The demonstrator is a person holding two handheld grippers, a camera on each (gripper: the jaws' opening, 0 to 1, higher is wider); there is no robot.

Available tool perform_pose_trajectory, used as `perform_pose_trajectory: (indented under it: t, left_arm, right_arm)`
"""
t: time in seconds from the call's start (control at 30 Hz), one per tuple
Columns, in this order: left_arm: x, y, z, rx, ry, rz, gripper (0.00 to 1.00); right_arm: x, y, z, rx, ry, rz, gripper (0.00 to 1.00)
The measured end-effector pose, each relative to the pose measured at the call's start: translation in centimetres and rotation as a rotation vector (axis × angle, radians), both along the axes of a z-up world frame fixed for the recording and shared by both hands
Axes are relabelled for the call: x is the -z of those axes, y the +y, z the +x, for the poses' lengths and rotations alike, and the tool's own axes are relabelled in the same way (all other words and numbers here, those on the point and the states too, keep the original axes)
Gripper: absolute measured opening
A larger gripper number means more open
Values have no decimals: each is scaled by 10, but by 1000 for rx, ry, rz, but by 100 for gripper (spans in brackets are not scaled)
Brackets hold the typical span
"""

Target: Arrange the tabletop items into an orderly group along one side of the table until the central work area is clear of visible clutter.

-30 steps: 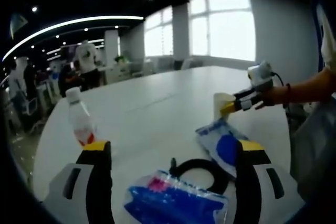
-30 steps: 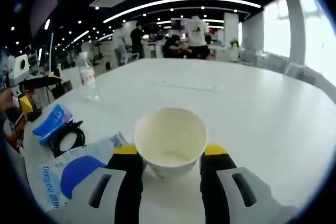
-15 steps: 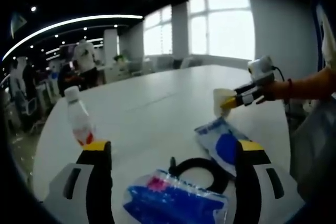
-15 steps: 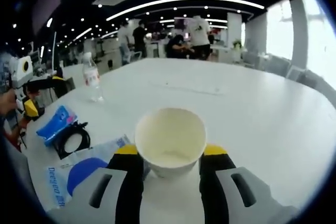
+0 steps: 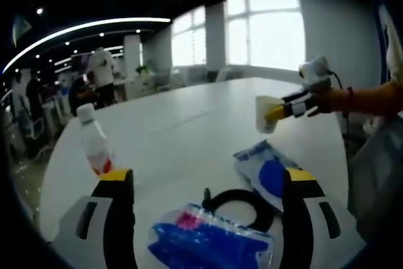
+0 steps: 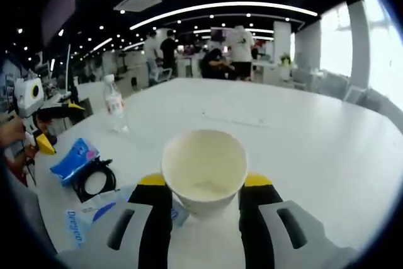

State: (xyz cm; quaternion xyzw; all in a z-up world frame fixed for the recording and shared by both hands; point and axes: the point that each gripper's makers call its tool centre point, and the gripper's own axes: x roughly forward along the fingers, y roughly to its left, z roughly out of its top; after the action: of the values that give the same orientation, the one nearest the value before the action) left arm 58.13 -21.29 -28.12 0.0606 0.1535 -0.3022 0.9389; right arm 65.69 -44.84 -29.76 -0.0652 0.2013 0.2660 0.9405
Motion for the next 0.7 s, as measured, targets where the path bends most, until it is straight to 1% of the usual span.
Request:
perform_pose_trajectory:
  t: [0.17, 0.47, 0.7]
  left_arm:
    - [-1, -1, -1, 3, 1, 3, 94]
    - [-1, -2, -2, 10, 3, 6, 94]
    - [0, -5, -1, 21, 3, 8, 93]
  right_arm:
    - [-7, 7, -2, -25, -13, -9, 40]
    - [-13, 24, -11, -63, 8, 44, 40]
    - [-18, 35, -16, -86, 14, 60, 40]
